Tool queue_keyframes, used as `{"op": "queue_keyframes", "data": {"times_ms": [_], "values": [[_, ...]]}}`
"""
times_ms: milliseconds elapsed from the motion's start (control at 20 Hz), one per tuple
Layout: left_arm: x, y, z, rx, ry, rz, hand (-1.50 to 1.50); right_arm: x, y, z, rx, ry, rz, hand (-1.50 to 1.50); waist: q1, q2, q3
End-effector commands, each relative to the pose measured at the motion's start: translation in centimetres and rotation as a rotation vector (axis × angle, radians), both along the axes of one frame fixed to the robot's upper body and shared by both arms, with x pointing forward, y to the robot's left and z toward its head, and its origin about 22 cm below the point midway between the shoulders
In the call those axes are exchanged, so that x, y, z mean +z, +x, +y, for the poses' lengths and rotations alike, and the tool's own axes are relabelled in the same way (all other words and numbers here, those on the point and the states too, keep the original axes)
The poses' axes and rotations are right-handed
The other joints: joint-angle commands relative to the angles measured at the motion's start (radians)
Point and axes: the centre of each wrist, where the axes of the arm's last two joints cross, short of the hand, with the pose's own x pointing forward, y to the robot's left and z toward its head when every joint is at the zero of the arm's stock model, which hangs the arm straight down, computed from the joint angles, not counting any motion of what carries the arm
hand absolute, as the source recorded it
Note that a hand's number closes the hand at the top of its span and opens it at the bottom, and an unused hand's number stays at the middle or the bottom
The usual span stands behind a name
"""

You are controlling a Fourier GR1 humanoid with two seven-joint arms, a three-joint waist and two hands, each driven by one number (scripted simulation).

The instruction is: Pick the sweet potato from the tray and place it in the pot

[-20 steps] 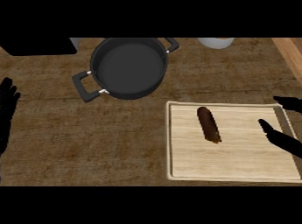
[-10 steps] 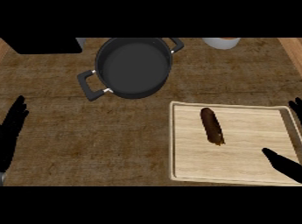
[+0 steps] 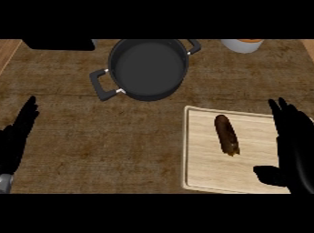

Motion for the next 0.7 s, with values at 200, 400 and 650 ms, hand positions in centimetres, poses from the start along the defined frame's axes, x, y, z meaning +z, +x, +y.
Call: {"op": "queue_keyframes", "data": {"times_ms": [200, 400, 650], "values": [[0.2, 0.6, -1.2, -0.029, 0.004, -0.003, 0.0, -0.9, 3.4, 5.7, -0.152, -0.136, 0.411, -1.5, 0.018, 0.003, 0.003], [0.2, 0.4, -0.8, -0.016, -0.013, 0.01, 0.0, -0.7, 7.0, 7.6, -0.182, -0.097, 0.513, -1.5, 0.017, 0.003, 0.004], [-1.0, -0.6, -1.2, -0.01, -0.003, -0.007, 0.0, -0.6, 8.6, 10.2, -0.181, -0.107, 0.579, -1.5, 0.002, -0.003, 0.004]]}}
